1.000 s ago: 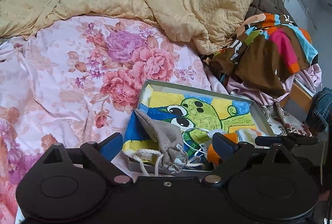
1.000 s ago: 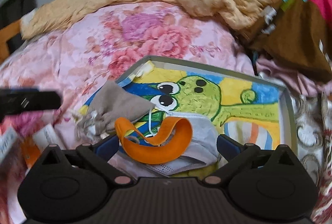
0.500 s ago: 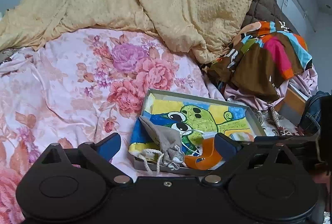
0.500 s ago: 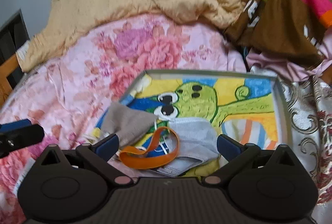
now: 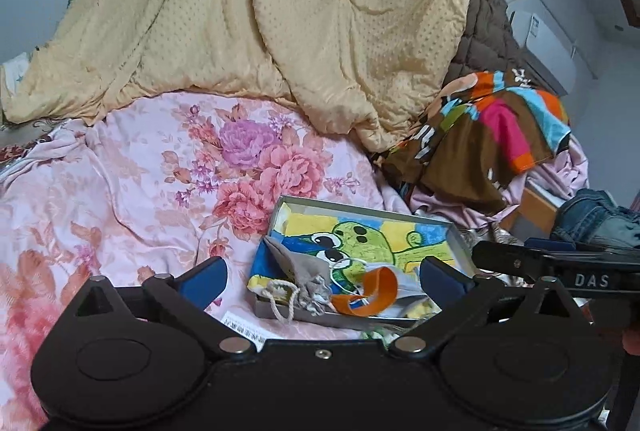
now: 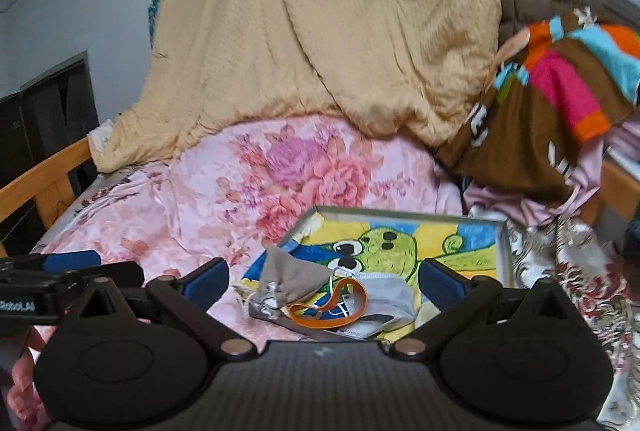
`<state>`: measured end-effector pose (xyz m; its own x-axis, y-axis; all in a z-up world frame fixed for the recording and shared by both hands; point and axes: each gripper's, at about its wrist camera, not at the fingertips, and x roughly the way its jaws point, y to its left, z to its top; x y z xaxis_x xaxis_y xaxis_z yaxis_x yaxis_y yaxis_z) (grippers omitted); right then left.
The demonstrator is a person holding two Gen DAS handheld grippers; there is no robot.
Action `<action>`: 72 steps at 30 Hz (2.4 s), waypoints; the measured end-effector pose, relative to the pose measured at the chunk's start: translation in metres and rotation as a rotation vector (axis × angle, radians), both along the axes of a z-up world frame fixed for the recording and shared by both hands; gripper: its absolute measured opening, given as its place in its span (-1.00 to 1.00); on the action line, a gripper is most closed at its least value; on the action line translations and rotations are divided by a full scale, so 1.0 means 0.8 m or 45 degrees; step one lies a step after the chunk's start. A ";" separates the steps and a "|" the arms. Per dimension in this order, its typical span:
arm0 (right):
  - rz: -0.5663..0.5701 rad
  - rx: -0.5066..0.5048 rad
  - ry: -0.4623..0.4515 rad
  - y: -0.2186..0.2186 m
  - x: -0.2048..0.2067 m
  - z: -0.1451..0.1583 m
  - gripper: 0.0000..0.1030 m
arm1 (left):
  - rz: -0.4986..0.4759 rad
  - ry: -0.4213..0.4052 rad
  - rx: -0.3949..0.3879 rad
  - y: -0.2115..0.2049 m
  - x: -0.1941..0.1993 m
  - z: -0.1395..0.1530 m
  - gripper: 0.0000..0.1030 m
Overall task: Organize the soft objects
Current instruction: 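Withdraw both open tools from the tray back toward the scattered items, then move the left tool toward the white tissue while the right tool approaches the cartoon card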
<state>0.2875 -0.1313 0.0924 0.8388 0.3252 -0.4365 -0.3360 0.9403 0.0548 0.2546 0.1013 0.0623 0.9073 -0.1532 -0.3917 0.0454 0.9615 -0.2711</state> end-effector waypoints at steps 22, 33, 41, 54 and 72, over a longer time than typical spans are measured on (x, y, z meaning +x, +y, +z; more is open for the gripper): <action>-0.031 0.036 -0.134 -0.029 -0.165 0.006 0.99 | 0.059 -0.007 0.019 -0.012 -0.149 -0.007 0.98; -0.084 0.001 -0.124 -0.055 -0.202 -0.037 0.99 | 0.073 0.119 0.017 -0.014 -0.162 -0.057 0.98; -0.072 -0.063 -0.129 -0.067 -0.222 -0.061 0.99 | 0.022 0.213 0.048 -0.019 -0.164 -0.073 0.98; 0.033 -0.193 -0.023 -0.051 -0.223 -0.119 0.99 | -0.091 0.317 0.218 -0.049 -0.152 -0.102 0.98; 0.082 -0.271 0.104 -0.040 -0.217 -0.162 0.99 | -0.168 0.405 0.362 -0.068 -0.142 -0.122 0.98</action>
<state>0.1141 -0.1636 -0.0369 0.7785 0.2702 -0.5666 -0.3983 0.9103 -0.1131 0.1411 0.0466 -0.0354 0.7146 -0.1054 -0.6916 0.1296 0.9914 -0.0171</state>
